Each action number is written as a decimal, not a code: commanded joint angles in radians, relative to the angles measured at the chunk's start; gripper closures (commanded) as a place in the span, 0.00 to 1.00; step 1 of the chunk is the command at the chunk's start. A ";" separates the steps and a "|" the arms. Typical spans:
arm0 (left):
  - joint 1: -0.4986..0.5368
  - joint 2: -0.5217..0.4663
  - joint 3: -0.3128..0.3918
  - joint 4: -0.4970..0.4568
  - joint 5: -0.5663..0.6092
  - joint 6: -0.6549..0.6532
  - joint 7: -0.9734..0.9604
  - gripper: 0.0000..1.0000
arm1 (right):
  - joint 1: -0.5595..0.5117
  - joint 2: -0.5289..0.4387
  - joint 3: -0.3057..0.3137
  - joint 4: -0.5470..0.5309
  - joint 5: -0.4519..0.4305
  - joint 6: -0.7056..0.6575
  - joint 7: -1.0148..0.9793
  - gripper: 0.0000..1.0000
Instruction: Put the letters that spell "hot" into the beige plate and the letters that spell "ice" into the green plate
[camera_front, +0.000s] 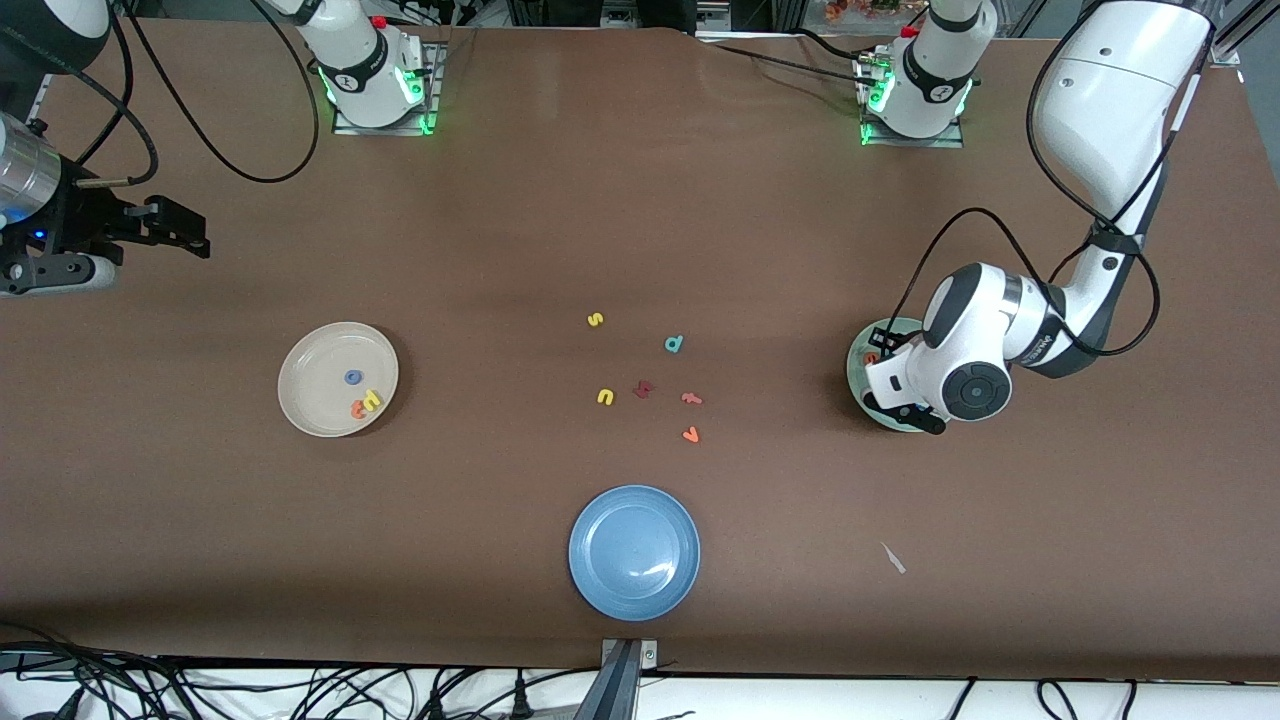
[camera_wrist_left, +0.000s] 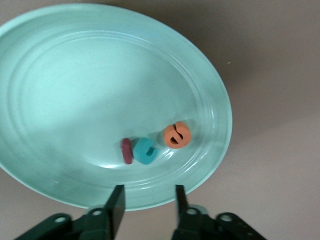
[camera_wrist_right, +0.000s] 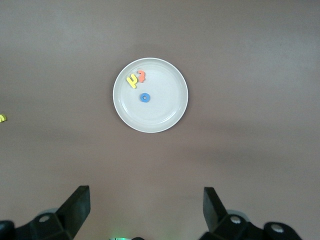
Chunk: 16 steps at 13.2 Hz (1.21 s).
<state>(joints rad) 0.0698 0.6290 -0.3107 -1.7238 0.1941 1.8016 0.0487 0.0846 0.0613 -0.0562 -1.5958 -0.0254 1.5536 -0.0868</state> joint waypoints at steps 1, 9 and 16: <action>0.013 -0.015 -0.016 0.016 0.024 -0.010 0.028 0.00 | -0.008 0.011 0.001 0.033 0.010 -0.024 0.021 0.00; 0.004 -0.159 -0.044 0.221 -0.082 -0.219 0.005 0.00 | -0.008 0.012 0.001 0.034 0.009 -0.013 0.082 0.00; -0.011 -0.274 0.037 0.443 -0.079 -0.354 0.019 0.00 | -0.011 0.012 -0.001 0.034 0.009 -0.010 0.091 0.00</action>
<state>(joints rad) 0.0722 0.4064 -0.3213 -1.2729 0.1349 1.3956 0.0513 0.0806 0.0616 -0.0584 -1.5895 -0.0254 1.5546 -0.0088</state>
